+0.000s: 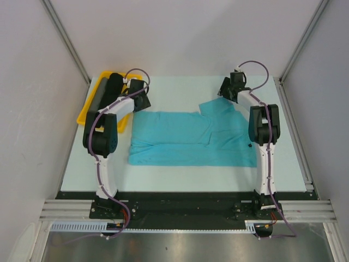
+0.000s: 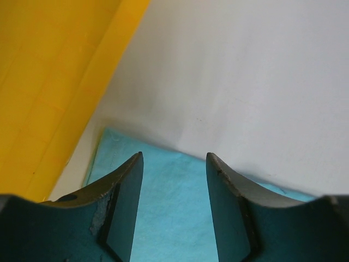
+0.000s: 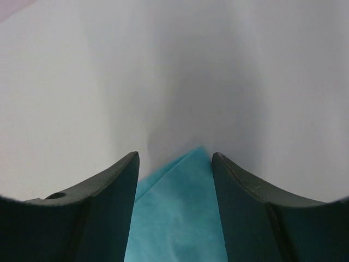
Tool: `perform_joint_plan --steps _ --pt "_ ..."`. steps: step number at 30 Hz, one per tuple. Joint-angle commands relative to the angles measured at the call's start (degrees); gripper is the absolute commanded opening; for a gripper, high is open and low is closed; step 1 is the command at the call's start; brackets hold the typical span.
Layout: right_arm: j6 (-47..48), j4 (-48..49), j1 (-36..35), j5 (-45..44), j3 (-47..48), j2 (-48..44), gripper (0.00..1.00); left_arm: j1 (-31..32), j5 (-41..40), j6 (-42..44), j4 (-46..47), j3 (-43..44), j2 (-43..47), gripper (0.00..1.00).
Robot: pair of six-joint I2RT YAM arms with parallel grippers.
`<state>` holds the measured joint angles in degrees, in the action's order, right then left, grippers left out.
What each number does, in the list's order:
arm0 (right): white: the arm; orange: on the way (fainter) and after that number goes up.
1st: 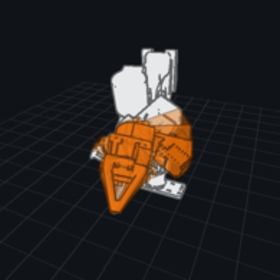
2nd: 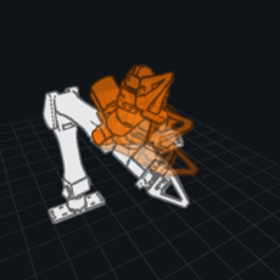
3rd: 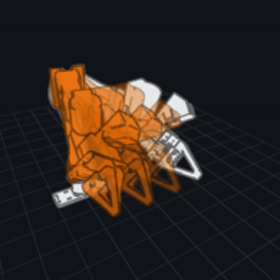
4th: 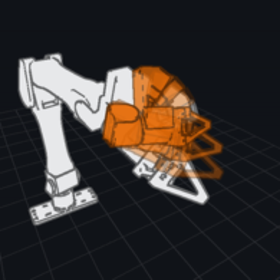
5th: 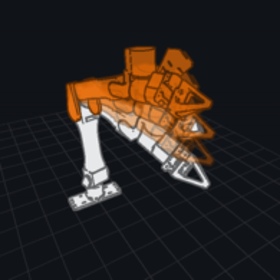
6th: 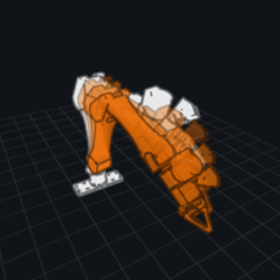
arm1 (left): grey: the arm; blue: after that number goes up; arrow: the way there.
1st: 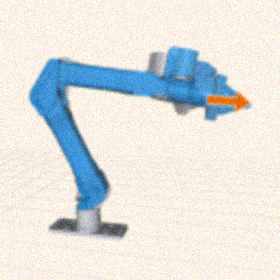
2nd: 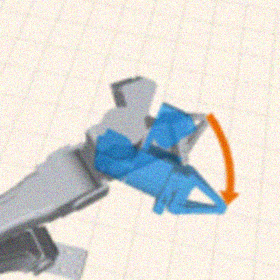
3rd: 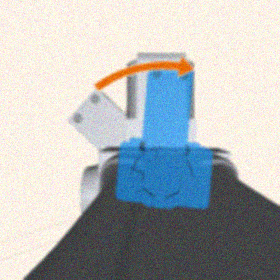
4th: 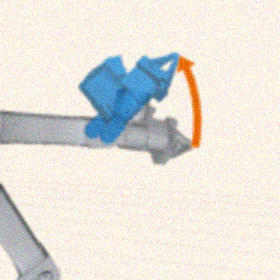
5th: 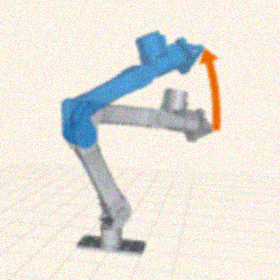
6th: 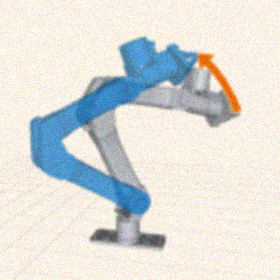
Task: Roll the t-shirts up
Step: Fold the T-shirt at the center of the board.
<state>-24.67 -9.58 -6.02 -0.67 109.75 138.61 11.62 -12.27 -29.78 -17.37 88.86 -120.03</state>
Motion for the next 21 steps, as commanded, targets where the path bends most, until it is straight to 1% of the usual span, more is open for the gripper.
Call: perform_joint_plan --steps 1,4,7,10,11,13,14,16,17,21 --pt "2.87 -11.31 -2.06 -5.57 3.44 1.49 0.62 -0.37 0.67 -0.19 -1.35 3.16 -0.12 0.55" --pt "4.10 -15.80 -2.94 -8.91 7.12 3.42 0.59 -0.37 -0.29 -0.02 -3.02 4.74 -1.26 0.55" --pt "4.45 -18.62 -3.65 -11.46 8.81 4.30 0.53 -0.45 -1.08 0.07 -4.60 5.88 -2.05 0.55" --pt "4.71 -19.07 -4.26 -12.51 8.72 4.22 0.50 -0.54 -2.22 0.25 -5.92 6.59 -2.67 0.55" --pt "4.89 -19.33 -4.52 -12.78 8.90 4.22 0.45 -0.54 -2.58 0.16 -6.62 6.76 -3.10 0.55" --pt "4.98 -19.59 -4.61 -13.22 8.90 3.96 0.40 -0.89 -2.93 -0.01 -6.98 7.03 -3.37 0.55" --pt "5.07 -19.60 -4.61 -13.22 8.72 3.78 0.34 -0.98 -3.02 -0.19 -7.24 6.94 -3.55 0.55" --pt "4.98 -19.60 -4.53 -13.13 8.72 3.69 0.31 -1.07 -3.81 -0.45 -8.03 7.03 -3.81 0.54" --pt "4.89 -19.60 -4.61 -13.05 8.72 3.43 0.27 -1.16 -4.25 -0.89 -8.30 7.03 -3.90 0.54" --pt "4.63 -19.07 -4.44 -11.99 8.20 2.64 0.22 -1.33 -5.83 -1.77 -8.83 6.77 -4.25 0.53"
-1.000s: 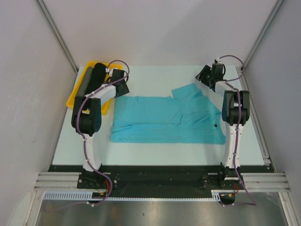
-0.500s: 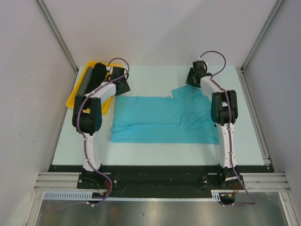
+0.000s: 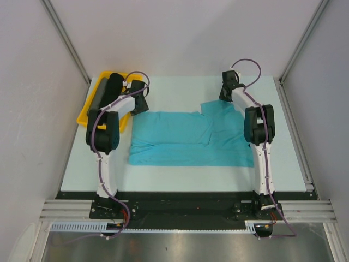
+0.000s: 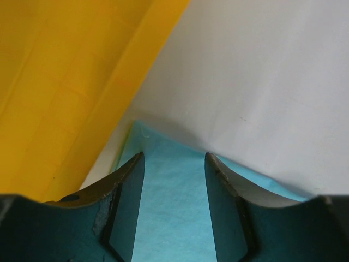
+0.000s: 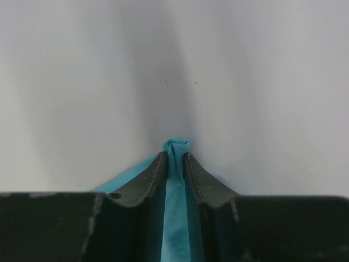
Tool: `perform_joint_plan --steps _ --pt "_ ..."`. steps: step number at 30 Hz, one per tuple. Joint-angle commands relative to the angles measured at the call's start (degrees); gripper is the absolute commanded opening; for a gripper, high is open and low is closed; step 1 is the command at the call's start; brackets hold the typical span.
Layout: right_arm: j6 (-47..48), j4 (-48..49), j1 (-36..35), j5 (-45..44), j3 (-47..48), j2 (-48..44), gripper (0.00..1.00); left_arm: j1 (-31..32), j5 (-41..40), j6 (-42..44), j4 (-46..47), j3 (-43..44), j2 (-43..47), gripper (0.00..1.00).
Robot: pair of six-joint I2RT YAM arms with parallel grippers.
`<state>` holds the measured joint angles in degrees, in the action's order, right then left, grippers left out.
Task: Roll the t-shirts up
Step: Fold the T-shirt at the center of the board.
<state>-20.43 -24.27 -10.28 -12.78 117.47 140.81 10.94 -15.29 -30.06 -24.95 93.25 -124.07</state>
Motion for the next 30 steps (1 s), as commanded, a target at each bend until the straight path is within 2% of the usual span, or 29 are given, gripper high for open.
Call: perform_joint_plan --steps 1,7,9,19,20,23,30 --pt "0.39 -3.95 -0.18 0.55 0.31 0.25 0.21 -0.66 -3.08 -1.75 -1.24 2.37 -0.38 0.53" --pt "0.56 -2.19 -0.09 2.14 -1.01 -0.63 0.14 -0.83 -3.69 -2.36 -1.24 2.90 -1.44 0.46" --pt "0.65 -0.87 -0.09 2.31 -1.80 -1.59 0.13 -1.01 -3.78 -2.63 -1.07 2.99 -1.70 0.38" --pt "0.83 4.58 2.90 4.42 -5.84 -8.17 0.07 -0.92 -2.29 -3.24 -1.07 5.36 -2.05 0.16" --pt "1.00 5.28 3.25 4.69 -6.72 -8.88 0.07 -0.92 -2.29 -3.25 -1.07 5.27 -1.88 0.10" --pt "1.26 7.04 3.69 4.95 -7.60 -11.43 0.06 -0.92 -2.02 -2.72 -0.28 4.66 -0.74 0.02" --pt "1.44 8.45 4.13 5.31 -10.15 -15.83 0.04 -1.01 -2.29 -2.01 -0.27 4.31 0.23 0.00"
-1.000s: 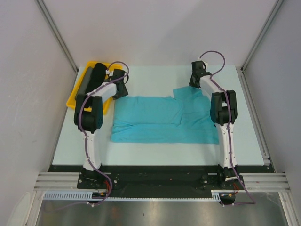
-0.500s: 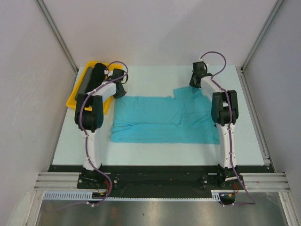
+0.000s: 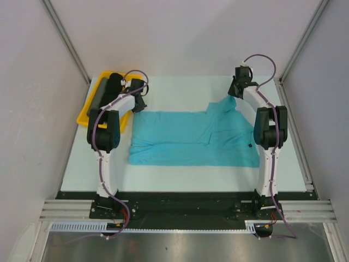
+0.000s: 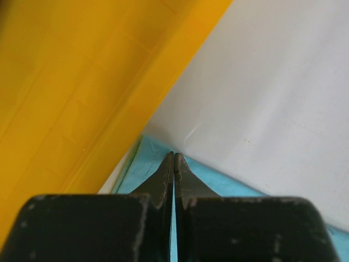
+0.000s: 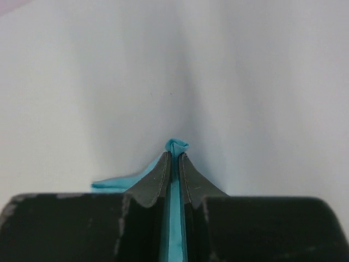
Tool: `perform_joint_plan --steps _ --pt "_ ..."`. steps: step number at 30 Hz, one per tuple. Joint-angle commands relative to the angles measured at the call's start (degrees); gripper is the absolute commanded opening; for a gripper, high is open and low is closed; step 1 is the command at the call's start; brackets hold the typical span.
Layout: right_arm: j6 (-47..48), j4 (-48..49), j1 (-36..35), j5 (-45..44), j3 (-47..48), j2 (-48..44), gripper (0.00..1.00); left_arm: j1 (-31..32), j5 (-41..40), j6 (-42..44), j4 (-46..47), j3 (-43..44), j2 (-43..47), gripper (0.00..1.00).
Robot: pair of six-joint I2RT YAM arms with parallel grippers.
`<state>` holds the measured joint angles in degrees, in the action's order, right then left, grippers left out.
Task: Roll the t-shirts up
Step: Fold the T-shirt at the center of the board.
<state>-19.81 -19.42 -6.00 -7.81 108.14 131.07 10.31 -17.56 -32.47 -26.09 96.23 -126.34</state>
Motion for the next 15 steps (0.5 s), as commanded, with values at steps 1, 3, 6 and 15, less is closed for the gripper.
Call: perform_joint_plan --steps 1,3,6,15 --pt "0.83 3.77 -0.07 0.34 -1.87 -6.61 0.04 -0.37 -0.02 0.39 1.12 1.07 2.85 0.00" --pt "0.57 4.82 -0.06 0.87 -3.28 -8.18 0.04 -0.37 0.33 0.30 1.30 0.19 3.29 0.00" --pt "0.48 6.32 0.02 0.96 -6.00 -10.29 0.04 -0.37 0.34 0.65 2.09 -0.86 4.70 0.00" --pt "0.56 6.41 0.55 0.70 -9.96 -14.34 0.04 -0.29 -0.72 1.18 2.97 -2.80 7.95 0.00"
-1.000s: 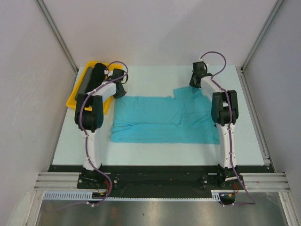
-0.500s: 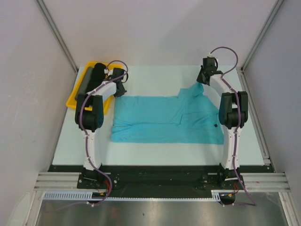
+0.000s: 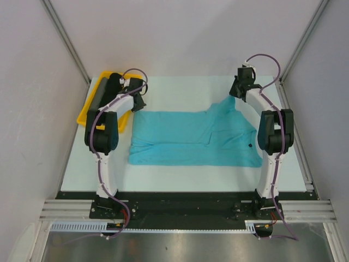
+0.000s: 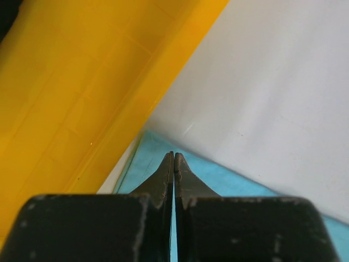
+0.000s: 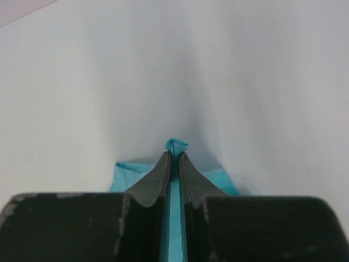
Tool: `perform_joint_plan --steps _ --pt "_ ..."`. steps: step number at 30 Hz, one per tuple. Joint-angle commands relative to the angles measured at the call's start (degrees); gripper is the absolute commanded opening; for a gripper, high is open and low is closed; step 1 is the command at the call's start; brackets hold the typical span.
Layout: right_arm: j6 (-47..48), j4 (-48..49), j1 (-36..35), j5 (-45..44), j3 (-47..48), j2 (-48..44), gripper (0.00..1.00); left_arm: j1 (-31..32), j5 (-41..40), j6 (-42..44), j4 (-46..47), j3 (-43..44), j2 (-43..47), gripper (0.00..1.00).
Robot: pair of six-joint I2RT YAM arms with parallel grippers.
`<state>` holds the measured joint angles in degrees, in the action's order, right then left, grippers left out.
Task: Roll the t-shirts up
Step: Fold the T-shirt at the center of the board.
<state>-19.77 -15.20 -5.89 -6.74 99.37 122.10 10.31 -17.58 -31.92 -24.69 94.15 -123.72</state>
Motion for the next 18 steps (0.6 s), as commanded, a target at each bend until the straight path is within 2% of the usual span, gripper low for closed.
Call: perform_joint_plan --steps 1,9,10,13,18 --pt "0.43 2.11 0.35 -0.29 -1.63 -6.17 0.04 -0.37 -0.70 0.55 1.57 -0.98 5.51 0.00" --pt "-0.36 3.07 0.53 -0.38 -7.87 -11.27 0.04 -0.29 0.18 0.37 2.54 -3.71 7.27 0.01" --pt "-0.36 2.90 0.44 -0.29 -8.23 -11.45 0.04 -0.29 -0.43 0.20 2.19 -3.45 6.57 0.24" --pt "-0.36 2.54 0.44 -0.02 -9.63 -12.24 0.03 -0.29 -2.10 0.19 0.00 -0.03 3.59 0.42" --pt "-0.62 3.07 0.53 0.59 -11.31 -12.94 0.03 -0.29 -2.98 -0.24 -6.07 8.41 -2.66 0.43"
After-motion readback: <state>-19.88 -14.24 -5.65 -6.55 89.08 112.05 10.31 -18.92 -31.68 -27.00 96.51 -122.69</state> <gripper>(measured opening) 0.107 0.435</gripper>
